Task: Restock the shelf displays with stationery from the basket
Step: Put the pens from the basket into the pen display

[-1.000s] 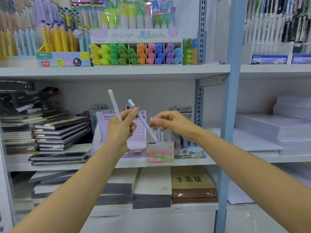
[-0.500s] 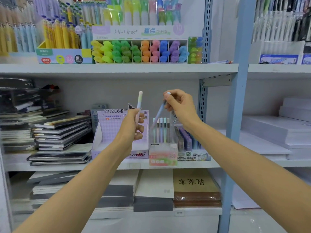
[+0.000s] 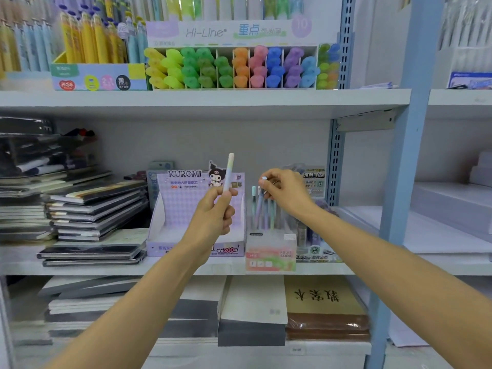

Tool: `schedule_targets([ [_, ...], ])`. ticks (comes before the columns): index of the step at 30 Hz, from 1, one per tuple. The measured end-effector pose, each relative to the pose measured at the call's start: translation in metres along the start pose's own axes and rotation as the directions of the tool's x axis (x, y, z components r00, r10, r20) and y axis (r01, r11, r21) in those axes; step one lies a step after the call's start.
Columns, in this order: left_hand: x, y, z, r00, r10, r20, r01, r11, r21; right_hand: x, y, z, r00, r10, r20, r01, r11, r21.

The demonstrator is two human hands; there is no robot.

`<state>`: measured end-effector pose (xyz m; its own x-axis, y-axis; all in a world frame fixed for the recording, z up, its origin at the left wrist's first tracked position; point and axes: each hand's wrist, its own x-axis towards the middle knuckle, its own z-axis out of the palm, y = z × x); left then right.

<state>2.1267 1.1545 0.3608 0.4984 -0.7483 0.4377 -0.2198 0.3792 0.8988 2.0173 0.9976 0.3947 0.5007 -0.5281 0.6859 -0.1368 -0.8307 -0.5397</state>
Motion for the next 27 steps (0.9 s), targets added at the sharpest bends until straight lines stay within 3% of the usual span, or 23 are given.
schedule_targets([
  [4, 0.007, -0.011, 0.000, 0.997, -0.070, -0.034, 0.067, 0.995, -0.074, 0.003, 0.005, 0.002, 1.000, -0.004, -0.018, 0.004, 1.000, 0.031],
  [13, 0.011, -0.023, -0.001, 0.998, -0.057, -0.007, 0.057, 0.996, -0.063, 0.004, 0.006, 0.005, 0.998, -0.058, -0.010, 0.058, 0.998, 0.012],
  [21, 0.009, -0.023, -0.002, 1.000, -0.025, 0.009, 0.026, 0.998, -0.050, 0.006, 0.003, 0.006, 0.994, -0.054, 0.093, 0.051, 0.998, 0.028],
  [27, 0.006, -0.022, -0.003, 0.999, -0.031, 0.020, 0.032, 0.998, -0.046, 0.004, 0.007, 0.014, 0.997, -0.078, 0.004, 0.078, 0.995, -0.060],
])
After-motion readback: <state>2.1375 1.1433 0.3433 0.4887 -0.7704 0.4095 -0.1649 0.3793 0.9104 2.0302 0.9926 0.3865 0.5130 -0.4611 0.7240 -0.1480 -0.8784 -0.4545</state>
